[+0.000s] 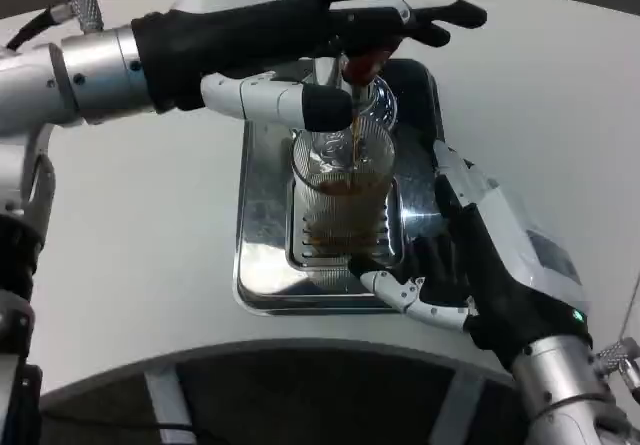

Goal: Grasp the cup under the faucet to collect the drink, then remove the cup.

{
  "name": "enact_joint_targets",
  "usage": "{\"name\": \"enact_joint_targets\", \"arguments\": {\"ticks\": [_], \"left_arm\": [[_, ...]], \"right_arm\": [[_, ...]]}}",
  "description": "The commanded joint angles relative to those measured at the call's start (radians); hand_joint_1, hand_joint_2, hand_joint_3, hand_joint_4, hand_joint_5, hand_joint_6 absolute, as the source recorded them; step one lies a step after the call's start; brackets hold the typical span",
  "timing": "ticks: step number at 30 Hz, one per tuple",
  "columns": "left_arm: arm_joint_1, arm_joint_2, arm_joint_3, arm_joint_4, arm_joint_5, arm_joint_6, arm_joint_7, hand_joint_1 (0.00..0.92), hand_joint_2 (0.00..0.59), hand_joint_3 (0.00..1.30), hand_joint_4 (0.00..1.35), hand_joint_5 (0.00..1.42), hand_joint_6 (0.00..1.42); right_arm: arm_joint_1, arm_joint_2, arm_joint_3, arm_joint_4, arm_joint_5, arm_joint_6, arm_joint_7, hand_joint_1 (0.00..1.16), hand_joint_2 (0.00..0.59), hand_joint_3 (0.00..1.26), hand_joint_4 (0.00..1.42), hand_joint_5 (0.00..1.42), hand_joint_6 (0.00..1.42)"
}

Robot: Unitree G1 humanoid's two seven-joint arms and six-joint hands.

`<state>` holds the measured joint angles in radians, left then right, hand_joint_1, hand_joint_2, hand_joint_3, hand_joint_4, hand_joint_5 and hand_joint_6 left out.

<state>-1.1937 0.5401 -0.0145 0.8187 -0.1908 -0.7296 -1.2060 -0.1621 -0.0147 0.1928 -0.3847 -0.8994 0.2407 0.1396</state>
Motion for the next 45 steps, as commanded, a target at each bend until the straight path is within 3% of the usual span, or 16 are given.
{"name": "enact_joint_targets", "arguments": {"ticks": [1,17,45], "left_arm": [[0.031,0.014,-0.009,0.003,0.013,-0.008,-0.015,0.000,0.028,0.09,0.00,0.06,0.00],[0.034,0.015,-0.007,0.006,0.015,-0.011,-0.005,0.000,0.029,0.10,0.00,0.07,0.00],[0.038,0.021,0.000,-0.001,0.007,-0.012,-0.004,0.000,0.033,0.10,0.00,0.07,0.01]], "right_arm": [[-0.037,-0.002,0.018,0.040,0.020,0.024,-0.016,0.56,0.221,0.00,0.00,0.00,0.00],[-0.159,0.007,0.057,0.153,0.079,0.062,-0.055,0.54,0.217,0.00,0.00,0.00,0.00],[-0.231,-0.003,0.071,0.245,0.160,0.085,-0.120,0.54,0.208,0.00,0.00,0.00,0.00]]}}
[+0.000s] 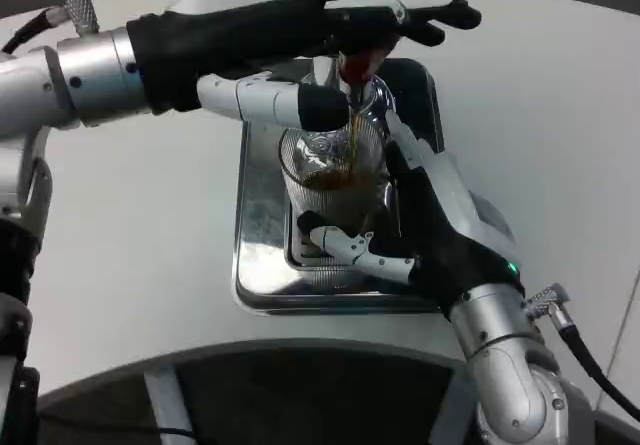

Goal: Grasp the cup under the faucet to collect the drink, then remove the cup.

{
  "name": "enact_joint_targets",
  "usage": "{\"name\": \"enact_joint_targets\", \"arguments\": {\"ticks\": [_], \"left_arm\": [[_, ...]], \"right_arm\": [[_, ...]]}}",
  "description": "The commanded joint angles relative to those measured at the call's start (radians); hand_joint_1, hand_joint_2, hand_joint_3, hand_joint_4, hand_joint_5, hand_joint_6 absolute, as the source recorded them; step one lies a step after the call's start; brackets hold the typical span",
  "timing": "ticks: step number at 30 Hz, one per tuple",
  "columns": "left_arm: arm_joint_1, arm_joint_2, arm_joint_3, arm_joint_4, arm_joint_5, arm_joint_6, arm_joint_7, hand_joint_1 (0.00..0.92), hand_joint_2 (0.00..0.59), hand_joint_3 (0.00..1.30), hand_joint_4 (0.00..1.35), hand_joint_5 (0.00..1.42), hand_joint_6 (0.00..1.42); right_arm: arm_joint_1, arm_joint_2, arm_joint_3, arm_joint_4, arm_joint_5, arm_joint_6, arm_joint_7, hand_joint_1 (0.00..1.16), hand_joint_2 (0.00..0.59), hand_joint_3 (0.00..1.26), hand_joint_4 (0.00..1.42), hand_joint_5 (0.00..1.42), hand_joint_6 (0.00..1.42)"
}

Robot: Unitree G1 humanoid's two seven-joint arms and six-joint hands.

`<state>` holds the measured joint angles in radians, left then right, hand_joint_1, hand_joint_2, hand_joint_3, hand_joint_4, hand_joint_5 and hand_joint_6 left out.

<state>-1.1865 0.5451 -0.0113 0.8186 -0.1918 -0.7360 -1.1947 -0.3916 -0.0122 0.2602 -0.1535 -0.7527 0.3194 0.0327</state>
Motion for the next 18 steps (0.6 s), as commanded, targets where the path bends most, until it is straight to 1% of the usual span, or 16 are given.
{"name": "enact_joint_targets", "arguments": {"ticks": [1,9,18], "left_arm": [[0.032,0.016,-0.003,-0.002,0.007,-0.005,-0.015,0.000,0.033,0.10,0.00,0.07,0.01],[0.031,0.018,-0.003,-0.004,0.008,-0.003,-0.013,0.000,0.037,0.11,0.00,0.07,0.01],[0.031,0.019,-0.002,-0.002,0.008,-0.004,-0.014,0.000,0.039,0.11,0.00,0.07,0.01]], "right_arm": [[-0.002,-0.007,0.003,0.015,0.015,0.007,-0.015,0.54,0.208,0.00,0.00,0.00,0.00],[-0.009,-0.012,-0.003,0.034,0.033,0.002,-0.030,0.54,0.208,0.00,0.00,0.00,0.00],[-0.049,-0.026,-0.011,0.091,0.064,-0.006,-0.052,0.54,0.208,0.00,0.00,0.00,0.00]]}}
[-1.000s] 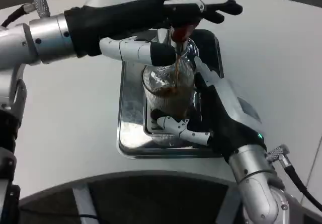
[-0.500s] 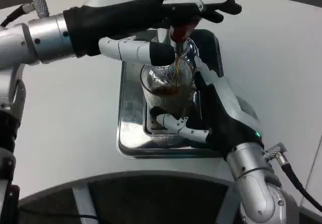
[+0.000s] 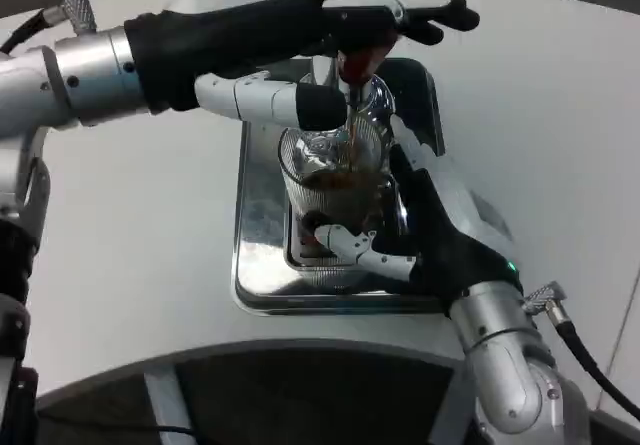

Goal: Grasp the cup under the faucet to collect the drink, then remove the cup.

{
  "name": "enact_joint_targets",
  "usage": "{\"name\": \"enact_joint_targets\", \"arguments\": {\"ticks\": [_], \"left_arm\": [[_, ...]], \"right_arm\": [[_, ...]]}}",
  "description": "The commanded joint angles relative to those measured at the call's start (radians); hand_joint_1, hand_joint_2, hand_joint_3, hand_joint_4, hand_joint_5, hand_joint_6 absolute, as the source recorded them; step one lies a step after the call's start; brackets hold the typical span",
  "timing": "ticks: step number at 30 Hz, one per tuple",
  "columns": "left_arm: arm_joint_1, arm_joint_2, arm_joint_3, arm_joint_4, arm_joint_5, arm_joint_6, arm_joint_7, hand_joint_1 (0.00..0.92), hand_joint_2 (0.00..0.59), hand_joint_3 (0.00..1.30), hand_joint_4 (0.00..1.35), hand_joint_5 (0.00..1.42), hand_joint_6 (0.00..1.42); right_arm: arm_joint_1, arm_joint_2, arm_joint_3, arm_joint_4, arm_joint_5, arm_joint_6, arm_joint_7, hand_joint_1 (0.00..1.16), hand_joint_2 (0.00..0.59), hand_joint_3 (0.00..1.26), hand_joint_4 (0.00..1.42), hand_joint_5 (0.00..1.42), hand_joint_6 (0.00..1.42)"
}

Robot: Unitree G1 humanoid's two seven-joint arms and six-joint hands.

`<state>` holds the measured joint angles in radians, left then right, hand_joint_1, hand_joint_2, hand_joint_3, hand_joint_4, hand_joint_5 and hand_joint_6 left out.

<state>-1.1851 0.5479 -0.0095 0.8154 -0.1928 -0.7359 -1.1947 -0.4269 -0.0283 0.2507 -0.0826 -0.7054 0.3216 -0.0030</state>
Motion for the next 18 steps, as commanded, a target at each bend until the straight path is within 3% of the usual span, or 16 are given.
{"name": "enact_joint_targets", "arguments": {"ticks": [1,18], "left_arm": [[0.029,0.016,-0.004,0.002,0.010,-0.004,-0.014,0.000,0.039,0.11,0.00,0.07,0.01],[0.030,0.016,-0.002,0.009,0.012,-0.005,-0.009,0.000,0.039,0.11,0.00,0.07,0.01]], "right_arm": [[-0.017,-0.011,-0.001,0.024,0.019,-0.008,-0.018,0.54,0.208,0.00,0.00,0.00,0.00],[-0.045,-0.019,-0.002,0.056,0.054,-0.003,-0.034,0.50,0.195,0.00,0.00,0.00,0.00]]}}
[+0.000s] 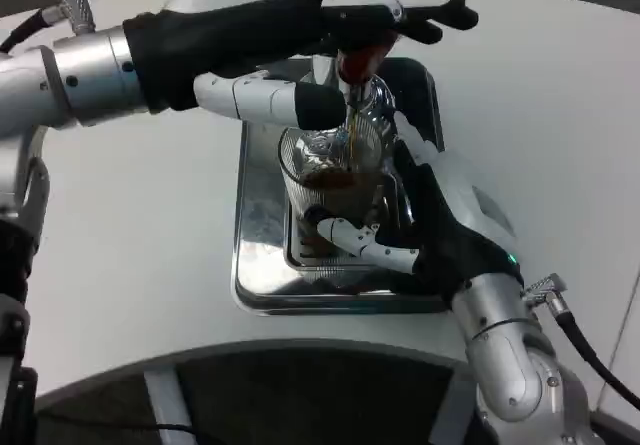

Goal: Grasp the cup under the faucet to collect the drink, then remove the cup.

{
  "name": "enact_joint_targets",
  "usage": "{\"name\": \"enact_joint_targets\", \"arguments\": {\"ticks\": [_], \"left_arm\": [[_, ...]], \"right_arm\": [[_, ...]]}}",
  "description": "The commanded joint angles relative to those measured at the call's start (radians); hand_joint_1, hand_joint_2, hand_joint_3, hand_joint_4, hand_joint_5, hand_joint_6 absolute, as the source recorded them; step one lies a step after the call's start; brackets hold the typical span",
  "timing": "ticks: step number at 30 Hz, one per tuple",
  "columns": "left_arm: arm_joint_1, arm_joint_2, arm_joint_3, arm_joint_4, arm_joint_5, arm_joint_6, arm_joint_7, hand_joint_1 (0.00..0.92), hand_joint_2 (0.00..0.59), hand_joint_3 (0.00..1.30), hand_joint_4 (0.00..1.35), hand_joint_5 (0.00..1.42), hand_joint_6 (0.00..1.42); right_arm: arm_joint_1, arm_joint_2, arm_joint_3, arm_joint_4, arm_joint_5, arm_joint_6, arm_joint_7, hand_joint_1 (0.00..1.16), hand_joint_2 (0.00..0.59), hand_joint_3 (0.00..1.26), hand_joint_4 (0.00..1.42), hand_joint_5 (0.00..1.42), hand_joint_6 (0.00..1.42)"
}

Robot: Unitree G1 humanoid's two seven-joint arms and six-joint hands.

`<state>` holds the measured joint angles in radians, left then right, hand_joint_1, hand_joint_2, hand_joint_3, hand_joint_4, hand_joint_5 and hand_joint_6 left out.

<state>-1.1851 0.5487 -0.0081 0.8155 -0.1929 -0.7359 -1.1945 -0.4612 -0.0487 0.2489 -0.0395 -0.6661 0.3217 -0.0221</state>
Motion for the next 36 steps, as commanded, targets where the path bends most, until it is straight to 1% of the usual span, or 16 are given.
{"name": "enact_joint_targets", "arguments": {"ticks": [1,20,36], "left_arm": [[0.029,0.015,-0.004,0.009,0.012,-0.005,-0.009,0.000,0.039,0.11,0.00,0.07,0.01],[0.033,0.024,0.001,0.011,0.009,-0.002,-0.007,0.000,0.041,0.12,0.00,0.08,0.01],[0.035,0.020,0.001,0.009,0.009,-0.004,-0.006,0.000,0.041,0.12,0.00,0.08,0.01]], "right_arm": [[-0.012,0.001,0.000,0.014,0.016,-0.003,-0.016,0.50,0.195,0.00,0.00,0.00,0.00],[-0.054,0.006,0.003,0.066,0.045,-0.012,-0.043,0.50,0.195,0.00,0.00,0.00,0.00],[-0.057,0.011,0.011,0.058,0.047,-0.009,-0.054,0.50,0.195,0.00,0.00,0.00,0.00]]}}
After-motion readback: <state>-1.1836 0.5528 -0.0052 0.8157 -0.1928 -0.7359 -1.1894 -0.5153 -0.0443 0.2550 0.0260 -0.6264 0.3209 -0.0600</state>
